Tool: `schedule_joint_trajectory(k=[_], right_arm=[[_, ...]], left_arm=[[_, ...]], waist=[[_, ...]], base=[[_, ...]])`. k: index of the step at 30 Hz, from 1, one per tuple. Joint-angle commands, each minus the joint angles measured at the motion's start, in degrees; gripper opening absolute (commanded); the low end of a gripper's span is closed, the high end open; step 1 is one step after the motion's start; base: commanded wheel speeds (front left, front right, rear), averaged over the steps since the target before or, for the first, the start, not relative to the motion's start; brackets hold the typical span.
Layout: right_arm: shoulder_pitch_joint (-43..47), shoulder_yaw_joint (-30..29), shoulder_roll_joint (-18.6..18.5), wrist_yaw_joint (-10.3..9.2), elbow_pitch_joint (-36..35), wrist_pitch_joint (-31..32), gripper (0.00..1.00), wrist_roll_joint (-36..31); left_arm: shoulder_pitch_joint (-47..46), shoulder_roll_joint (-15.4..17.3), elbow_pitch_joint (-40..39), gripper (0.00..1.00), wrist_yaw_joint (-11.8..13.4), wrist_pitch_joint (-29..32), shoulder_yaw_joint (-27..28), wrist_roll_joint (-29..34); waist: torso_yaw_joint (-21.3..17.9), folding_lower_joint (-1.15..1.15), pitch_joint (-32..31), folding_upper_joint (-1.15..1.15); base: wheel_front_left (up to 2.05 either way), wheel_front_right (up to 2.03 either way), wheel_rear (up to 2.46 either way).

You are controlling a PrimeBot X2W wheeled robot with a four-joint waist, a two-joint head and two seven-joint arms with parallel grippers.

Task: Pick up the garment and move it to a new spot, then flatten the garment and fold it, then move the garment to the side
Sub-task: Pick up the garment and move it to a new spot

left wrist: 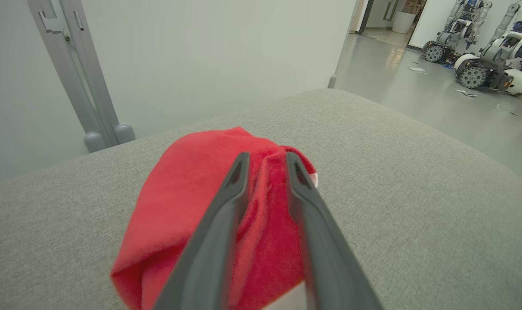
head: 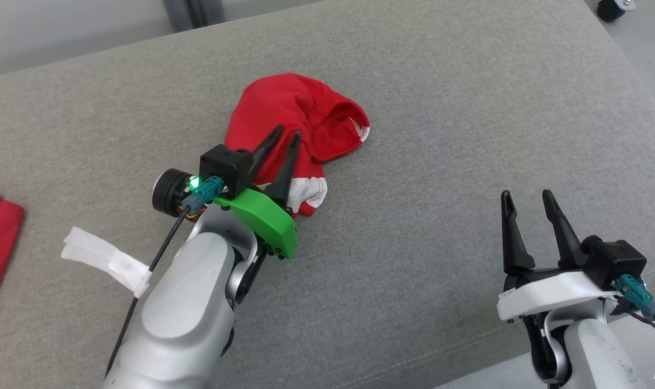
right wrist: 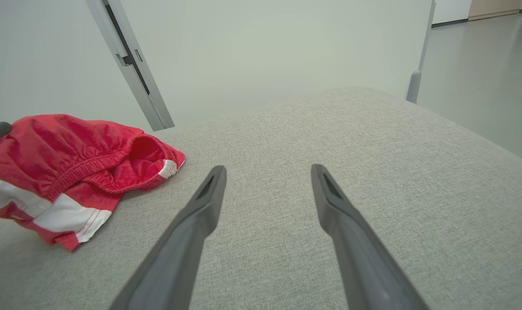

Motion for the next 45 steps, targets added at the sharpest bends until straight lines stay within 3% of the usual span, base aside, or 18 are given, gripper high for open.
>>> schedule_joint_trajectory(k=[1, 7, 13, 26, 35, 45], right_arm=[[0.55, 0.01, -0.01, 0.03, 0.16, -0.19, 1.0, -0.48], [1.63, -0.15, -0.02, 0.03, 0.34, -0.19, 1.0, -1.4], [2.86, -0.03, -0.03, 0.03, 0.33, -0.19, 1.0, -1.98], [4.89, 0.7, -0.04, 0.03, 0.11, -0.19, 1.0, -2.18], [5.6, 1.37, -0.04, 0.03, 0.33, -0.2, 1.0, -2.5], [6.21, 3.25, -0.04, 0.03, 0.6, -0.2, 1.0, -1.79]], left_arm=[[0.18, -0.23, 0.04, 1.0, -0.21, -1.34, -0.1, -0.54], [0.01, 0.17, -1.29, 1.0, 0.97, -6.0, 1.3, -0.98], [4.0, 2.86, -4.55, 1.0, 3.08, -7.86, 4.69, -0.56], [22.11, 8.67, -18.41, 1.0, 6.65, -8.16, 18.67, 2.08], [32.61, 7.5, -22.93, 1.0, 6.02, -8.11, 26.49, 2.95], [36.77, 3.7, -22.09, 1.0, 3.47, -8.11, 28.35, 5.61]], waist=[[1.77, 0.0, -1.72, 0.0], [5.0, 0.0, -5.06, 0.0], [8.12, 0.0, -7.78, 0.0], [11.28, 0.0, -11.8, 0.0], [12.08, 0.0, -13.03, 0.0], [12.61, 0.0, -13.54, 0.0]], base=[[0.0, 0.0, 0.0], [0.0, 0.0, 0.0], [0.0, 0.0, 0.0], [0.0, 0.0, 0.0], [0.0, 0.0, 0.0], [0.0, 0.0, 0.0]])
